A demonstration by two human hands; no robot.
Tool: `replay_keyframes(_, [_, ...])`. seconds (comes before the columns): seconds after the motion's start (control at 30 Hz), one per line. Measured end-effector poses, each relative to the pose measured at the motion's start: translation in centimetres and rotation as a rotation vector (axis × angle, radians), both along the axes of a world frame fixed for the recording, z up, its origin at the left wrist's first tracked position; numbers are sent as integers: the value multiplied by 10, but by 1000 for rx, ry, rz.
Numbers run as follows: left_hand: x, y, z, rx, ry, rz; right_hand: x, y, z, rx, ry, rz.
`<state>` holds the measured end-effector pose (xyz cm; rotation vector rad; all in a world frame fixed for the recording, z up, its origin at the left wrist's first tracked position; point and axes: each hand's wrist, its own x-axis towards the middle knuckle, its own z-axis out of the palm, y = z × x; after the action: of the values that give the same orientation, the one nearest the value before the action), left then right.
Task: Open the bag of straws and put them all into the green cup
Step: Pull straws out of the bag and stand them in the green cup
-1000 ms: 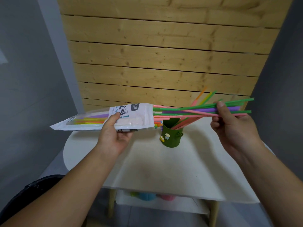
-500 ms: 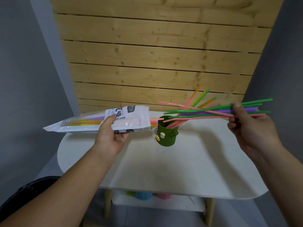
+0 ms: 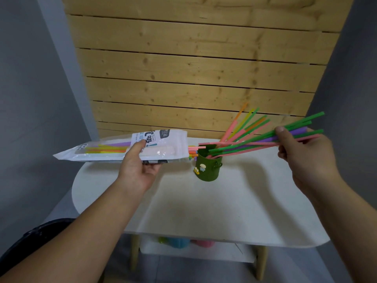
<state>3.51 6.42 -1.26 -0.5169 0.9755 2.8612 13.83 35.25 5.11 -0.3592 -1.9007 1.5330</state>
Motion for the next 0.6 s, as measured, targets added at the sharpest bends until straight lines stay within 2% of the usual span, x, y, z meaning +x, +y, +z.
replay_keyframes(0.27, [-1,-3,1,-5,29,-14,4,-3,12,166,-10,-3])
replay_keyframes(0.6, [0,-1,2,3,35,-21,-9,-17,17,231,-55,44])
